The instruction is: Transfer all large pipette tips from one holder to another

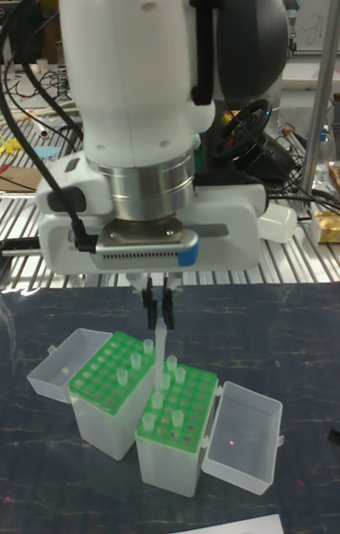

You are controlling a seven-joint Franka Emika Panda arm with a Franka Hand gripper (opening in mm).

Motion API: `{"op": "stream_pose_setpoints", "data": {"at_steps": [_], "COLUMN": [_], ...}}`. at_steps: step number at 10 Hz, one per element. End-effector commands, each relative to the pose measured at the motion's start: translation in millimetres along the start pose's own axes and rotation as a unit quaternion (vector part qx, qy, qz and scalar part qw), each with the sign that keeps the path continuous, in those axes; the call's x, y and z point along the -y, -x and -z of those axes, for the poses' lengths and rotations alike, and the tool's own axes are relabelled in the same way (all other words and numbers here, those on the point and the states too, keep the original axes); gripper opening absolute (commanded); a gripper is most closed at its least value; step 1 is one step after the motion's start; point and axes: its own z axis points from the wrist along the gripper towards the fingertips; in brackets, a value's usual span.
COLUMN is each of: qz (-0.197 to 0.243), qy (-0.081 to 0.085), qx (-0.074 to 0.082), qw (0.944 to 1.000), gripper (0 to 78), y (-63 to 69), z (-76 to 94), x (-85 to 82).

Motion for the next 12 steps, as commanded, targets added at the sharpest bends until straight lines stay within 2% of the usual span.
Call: {"op": "stream_pose_setpoints", "data": {"at_steps": [1, 2, 4, 5, 9, 12], "qz": [0.027, 0.042, 0.05, 0.061, 0.079, 0.085], "qy": [-0.015, -0.021, -0.023, -0.027, -0.026, -0.026], "qx": [-0.002, -0.002, -0.003, -0.005, -0.007, -0.009], "qw": [0.9995, 0.9989, 0.9985, 0.9977, 0.9965, 0.996], "gripper": [1.1, 1.1, 1.1, 1.1, 1.1, 1.1], "y": [0.4, 1.8, 2.7, 3.9, 4.8, -1.3], "z": [6.0, 4.2, 2.9, 0.4, -5.9, -5.6], "x": [16.8, 24.6, 28.5, 36.9, 51.1, 57.0]}}
